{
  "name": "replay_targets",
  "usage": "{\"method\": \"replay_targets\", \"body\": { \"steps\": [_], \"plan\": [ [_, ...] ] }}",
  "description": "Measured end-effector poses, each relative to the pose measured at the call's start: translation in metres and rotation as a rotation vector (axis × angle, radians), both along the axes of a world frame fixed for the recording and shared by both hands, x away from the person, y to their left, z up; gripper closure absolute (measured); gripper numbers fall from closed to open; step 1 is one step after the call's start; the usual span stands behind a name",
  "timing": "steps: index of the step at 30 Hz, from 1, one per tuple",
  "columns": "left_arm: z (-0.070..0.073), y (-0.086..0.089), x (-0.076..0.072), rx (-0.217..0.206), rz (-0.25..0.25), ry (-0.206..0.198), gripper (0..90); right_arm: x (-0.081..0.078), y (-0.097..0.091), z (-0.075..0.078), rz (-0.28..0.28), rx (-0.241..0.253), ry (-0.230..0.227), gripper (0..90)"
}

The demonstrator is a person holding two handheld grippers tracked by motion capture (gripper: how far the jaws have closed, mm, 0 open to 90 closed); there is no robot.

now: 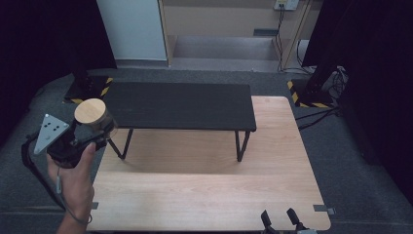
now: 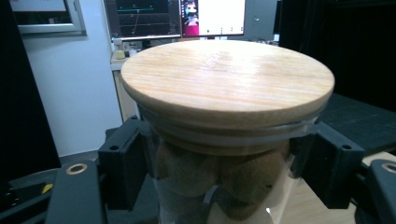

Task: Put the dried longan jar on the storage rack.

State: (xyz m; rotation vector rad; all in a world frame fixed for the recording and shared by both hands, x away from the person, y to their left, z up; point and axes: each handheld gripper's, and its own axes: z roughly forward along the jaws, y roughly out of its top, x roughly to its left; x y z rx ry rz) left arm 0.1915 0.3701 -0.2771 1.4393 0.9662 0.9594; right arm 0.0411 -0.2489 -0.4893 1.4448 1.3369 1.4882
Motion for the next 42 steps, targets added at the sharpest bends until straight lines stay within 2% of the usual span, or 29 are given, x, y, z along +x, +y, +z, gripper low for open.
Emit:
{"method": "replay_targets", "body": {
  "steps": [12,14,19,20,24,26,29,37,42],
  "plan": [
    [0.012,0.002,0.045,0.018,0.015,0.031,24.3,-0.001,-0.004,0.001,-0.020,0.001,-0.006,6.4],
    [0.012,0.001,0.049,0.017,0.019,0.035,24.3,-0.001,-0.004,0.001,-0.023,0.000,-0.007,6.4],
    [0.004,0.002,0.072,0.013,0.032,0.064,24.3,-0.001,-0.005,0.001,-0.029,-0.001,-0.006,6.4],
    [0.004,0.002,0.072,0.013,0.032,0.064,24.3,-0.001,-0.005,0.001,-0.029,-0.001,-0.006,6.4],
    [-0.006,0.006,0.090,-0.010,0.037,0.100,24.3,-0.002,-0.006,0.001,-0.037,-0.002,-0.004,6.5],
    [-0.010,0.005,0.097,0.002,0.036,0.109,24.3,-0.002,-0.006,0.001,-0.040,-0.001,-0.004,6.5],
    [-0.016,0.003,0.105,0.007,0.040,0.118,24.3,-0.002,-0.006,0.001,-0.041,-0.004,0.002,6.5],
    [-0.027,0.004,0.119,-0.018,0.043,0.147,24.3,-0.003,-0.006,0.001,-0.047,-0.004,0.001,6.6],
    [-0.030,0.004,0.120,-0.017,0.047,0.136,24.2,-0.003,-0.007,0.002,-0.051,-0.006,0.004,6.6]
  ]
}}
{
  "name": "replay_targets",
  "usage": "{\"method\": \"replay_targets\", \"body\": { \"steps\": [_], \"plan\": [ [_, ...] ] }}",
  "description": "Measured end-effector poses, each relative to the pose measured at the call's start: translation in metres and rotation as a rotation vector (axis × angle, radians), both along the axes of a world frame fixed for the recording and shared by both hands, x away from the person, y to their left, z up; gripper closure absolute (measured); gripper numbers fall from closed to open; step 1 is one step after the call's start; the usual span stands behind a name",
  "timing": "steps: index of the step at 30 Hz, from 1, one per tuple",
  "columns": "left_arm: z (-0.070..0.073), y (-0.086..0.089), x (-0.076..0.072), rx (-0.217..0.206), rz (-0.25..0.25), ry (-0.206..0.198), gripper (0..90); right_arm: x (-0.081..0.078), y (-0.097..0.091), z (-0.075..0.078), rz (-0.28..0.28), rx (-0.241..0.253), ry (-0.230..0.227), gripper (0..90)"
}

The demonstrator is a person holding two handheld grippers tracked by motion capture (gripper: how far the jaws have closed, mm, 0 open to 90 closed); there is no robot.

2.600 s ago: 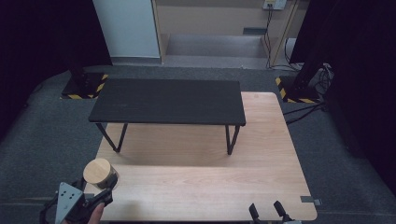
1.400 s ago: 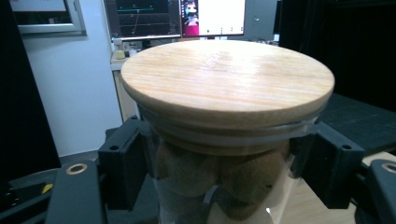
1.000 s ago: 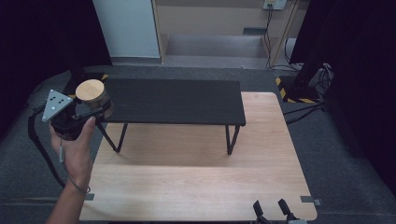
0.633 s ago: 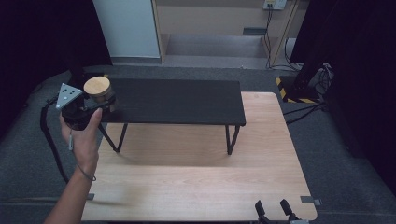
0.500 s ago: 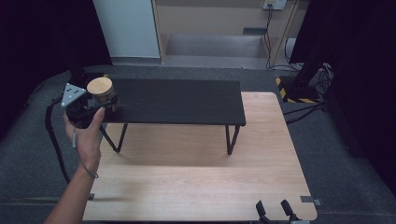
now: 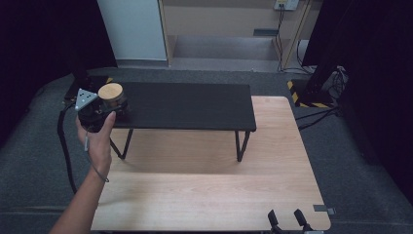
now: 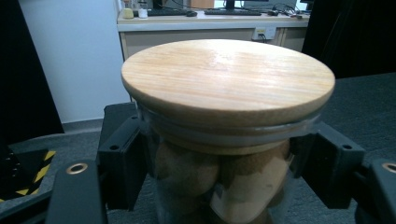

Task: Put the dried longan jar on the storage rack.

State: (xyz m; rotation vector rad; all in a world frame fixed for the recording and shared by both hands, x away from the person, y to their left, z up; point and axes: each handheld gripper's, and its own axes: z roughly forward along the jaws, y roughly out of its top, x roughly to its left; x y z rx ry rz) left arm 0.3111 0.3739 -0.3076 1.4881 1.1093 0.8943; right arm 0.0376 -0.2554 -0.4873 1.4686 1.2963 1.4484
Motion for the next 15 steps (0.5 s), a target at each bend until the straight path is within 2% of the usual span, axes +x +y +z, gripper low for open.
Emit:
{"method": "replay_targets", "body": {
  "steps": [3,7,15],
  "plan": [
    [-0.0040,-0.0040,-0.0013,0.018,0.011,-0.018,24.2,0.0008,0.0005,0.0000,0.002,-0.003,0.003,6.6],
    [-0.0074,-0.0046,-0.0018,0.014,0.014,-0.030,24.2,0.0017,0.0013,-0.0001,0.004,-0.004,0.004,6.6],
    [-0.0076,-0.0055,-0.0020,0.014,0.017,-0.030,24.1,0.0022,0.0015,-0.0002,0.005,-0.003,0.004,6.6]
  ]
}}
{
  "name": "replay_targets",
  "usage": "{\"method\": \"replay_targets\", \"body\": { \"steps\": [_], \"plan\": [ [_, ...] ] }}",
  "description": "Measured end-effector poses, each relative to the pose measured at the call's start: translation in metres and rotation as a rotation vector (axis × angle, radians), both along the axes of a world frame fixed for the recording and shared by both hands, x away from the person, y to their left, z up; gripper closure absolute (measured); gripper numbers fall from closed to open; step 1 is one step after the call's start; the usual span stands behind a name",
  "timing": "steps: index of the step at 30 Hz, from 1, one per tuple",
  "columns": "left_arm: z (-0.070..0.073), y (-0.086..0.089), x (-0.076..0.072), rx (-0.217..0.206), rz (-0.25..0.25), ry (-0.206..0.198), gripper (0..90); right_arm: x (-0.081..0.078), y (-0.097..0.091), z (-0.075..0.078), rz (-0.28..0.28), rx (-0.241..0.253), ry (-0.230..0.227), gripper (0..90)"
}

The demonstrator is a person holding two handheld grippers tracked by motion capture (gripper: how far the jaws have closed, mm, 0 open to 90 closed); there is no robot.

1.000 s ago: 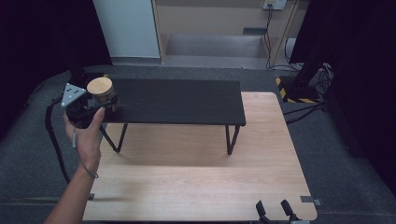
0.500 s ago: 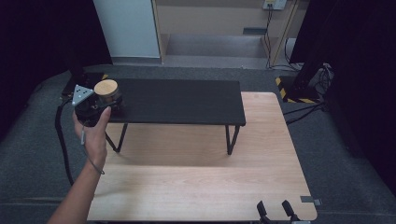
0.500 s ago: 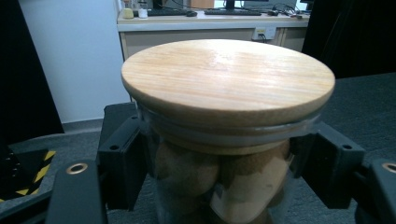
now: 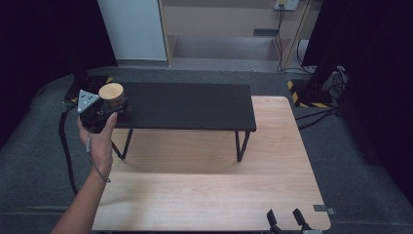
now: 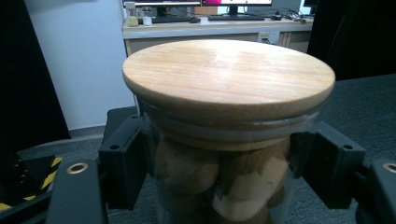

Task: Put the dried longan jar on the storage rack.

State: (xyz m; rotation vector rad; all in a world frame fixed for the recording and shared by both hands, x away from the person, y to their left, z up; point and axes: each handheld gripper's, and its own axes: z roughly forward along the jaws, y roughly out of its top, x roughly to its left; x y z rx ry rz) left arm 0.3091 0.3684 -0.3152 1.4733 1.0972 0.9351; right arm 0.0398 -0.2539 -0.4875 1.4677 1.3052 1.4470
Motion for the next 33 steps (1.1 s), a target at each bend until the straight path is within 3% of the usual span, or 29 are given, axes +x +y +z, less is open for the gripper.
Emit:
{"method": "replay_targets", "body": {
  "steps": [14,21,33],
  "plan": [
    [0.001,0.001,0.001,-0.004,-0.006,0.004,23.9,0.000,0.000,0.001,0.001,-0.003,0.000,6.6],
    [-0.001,0.003,-0.001,-0.011,0.004,-0.011,5.2,0.000,0.000,0.002,0.007,0.000,0.002,6.2],
    [-0.001,0.010,-0.011,-0.022,-0.003,-0.026,0.3,0.001,0.003,0.005,0.018,-0.004,-0.004,5.3]
  ]
}}
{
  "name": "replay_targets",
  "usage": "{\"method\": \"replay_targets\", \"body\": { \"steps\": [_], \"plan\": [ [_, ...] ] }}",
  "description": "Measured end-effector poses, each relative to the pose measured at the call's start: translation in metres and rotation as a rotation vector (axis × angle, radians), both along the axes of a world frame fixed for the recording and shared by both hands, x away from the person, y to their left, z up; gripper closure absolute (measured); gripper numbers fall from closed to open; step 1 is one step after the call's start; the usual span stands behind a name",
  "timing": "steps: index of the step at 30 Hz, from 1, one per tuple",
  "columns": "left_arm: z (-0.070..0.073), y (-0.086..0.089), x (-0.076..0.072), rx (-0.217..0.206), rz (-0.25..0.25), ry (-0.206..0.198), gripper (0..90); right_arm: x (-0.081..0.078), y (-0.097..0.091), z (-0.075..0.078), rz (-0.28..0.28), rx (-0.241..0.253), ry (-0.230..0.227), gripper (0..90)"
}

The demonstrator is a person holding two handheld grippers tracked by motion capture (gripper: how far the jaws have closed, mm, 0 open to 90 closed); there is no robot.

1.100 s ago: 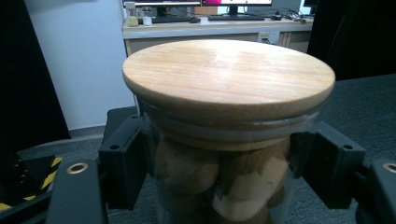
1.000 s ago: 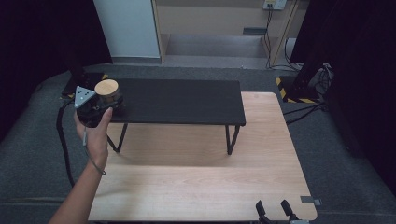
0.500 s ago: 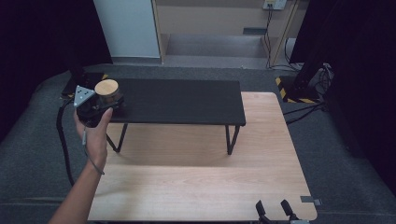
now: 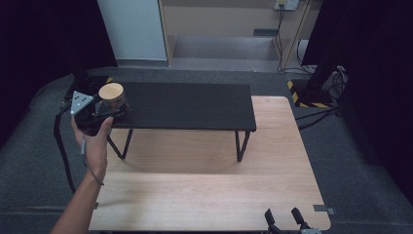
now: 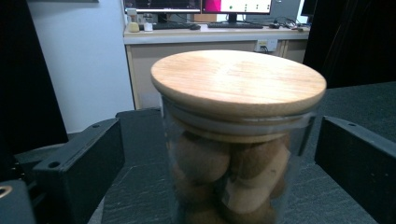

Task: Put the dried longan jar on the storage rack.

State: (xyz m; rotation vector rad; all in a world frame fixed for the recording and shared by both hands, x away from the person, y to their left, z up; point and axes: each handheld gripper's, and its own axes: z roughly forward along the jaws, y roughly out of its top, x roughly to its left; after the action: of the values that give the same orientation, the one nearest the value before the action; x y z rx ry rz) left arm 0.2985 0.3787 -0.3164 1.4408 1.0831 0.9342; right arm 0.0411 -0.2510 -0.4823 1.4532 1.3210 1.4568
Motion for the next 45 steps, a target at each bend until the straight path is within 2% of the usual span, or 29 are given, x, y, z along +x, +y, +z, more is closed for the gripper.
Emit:
{"method": "replay_targets", "body": {
  "steps": [3,8,12,19,30,45],
  "plan": [
    [-0.001,0.006,-0.004,-0.023,-0.020,-0.004,0.0,0.000,0.001,0.001,0.001,0.000,-0.001,5.3],
    [0.000,0.006,-0.010,-0.015,-0.021,-0.016,0.0,0.000,0.002,0.002,0.003,-0.001,-0.003,5.0],
    [-0.002,0.008,-0.018,-0.032,-0.022,-0.027,0.0,0.000,0.002,0.003,0.006,-0.003,-0.005,5.0],
    [-0.006,0.011,-0.028,-0.038,-0.024,-0.030,0.0,-0.001,0.003,0.003,0.008,-0.004,-0.005,5.0],
    [-0.020,0.010,-0.059,-0.053,-0.024,-0.050,0.0,0.000,0.004,0.004,0.019,-0.006,-0.009,4.9],
    [-0.035,0.009,-0.091,-0.064,-0.029,-0.051,0.1,0.004,0.005,0.002,0.034,-0.009,-0.009,4.8]
  ]
}}
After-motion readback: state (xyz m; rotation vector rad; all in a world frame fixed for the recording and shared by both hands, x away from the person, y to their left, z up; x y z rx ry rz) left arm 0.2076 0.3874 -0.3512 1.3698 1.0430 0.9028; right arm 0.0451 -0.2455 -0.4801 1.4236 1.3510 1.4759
